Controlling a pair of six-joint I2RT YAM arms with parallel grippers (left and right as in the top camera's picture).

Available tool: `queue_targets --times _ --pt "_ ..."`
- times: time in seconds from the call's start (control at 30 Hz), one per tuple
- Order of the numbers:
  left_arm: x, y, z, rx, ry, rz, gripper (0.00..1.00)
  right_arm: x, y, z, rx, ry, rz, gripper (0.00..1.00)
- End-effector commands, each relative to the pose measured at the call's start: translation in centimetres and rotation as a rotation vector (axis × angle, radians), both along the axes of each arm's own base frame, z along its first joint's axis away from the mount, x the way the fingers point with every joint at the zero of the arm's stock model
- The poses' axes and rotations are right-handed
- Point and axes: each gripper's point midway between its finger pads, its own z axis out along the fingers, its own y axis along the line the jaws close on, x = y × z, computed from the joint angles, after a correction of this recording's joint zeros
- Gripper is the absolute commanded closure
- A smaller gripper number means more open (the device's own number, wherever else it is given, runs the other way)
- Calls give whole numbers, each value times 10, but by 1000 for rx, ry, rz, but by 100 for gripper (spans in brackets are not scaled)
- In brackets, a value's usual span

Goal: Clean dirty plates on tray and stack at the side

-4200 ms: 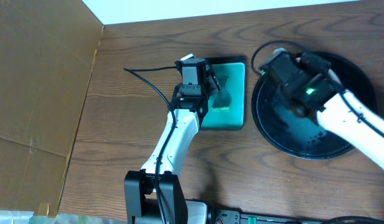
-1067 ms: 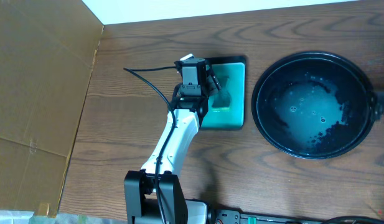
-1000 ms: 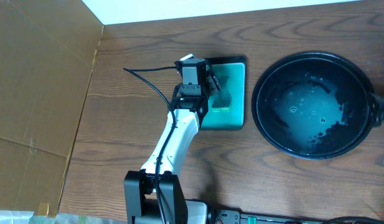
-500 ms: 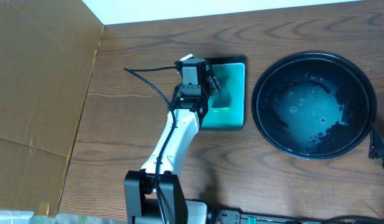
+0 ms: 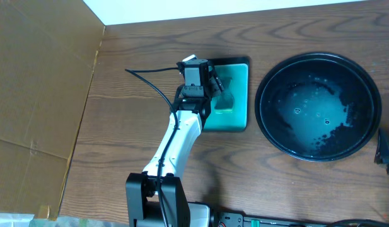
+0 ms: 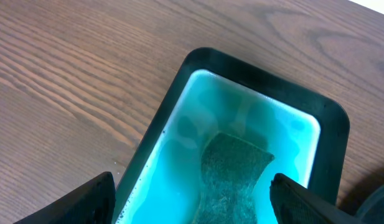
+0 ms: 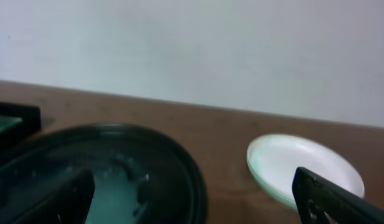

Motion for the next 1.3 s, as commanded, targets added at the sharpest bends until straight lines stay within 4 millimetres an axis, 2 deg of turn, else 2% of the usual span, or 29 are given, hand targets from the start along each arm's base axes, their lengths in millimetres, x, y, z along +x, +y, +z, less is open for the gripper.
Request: queue_targets --times 0.0,0.13,1.2,1.27 --pt "-3 3 -3 13 10 6 20 -1 -3 -4 -13 11 -19 1" --pt "-3 3 -3 13 10 6 20 -2 -6 -19 -18 73 -39 1" --pt "-3 3 -3 13 11 6 20 -2 -6 -18 -17 68 -37 1" --pt "-9 3 -9 15 47 6 20 -2 -6 -18 -17 68 -37 1"
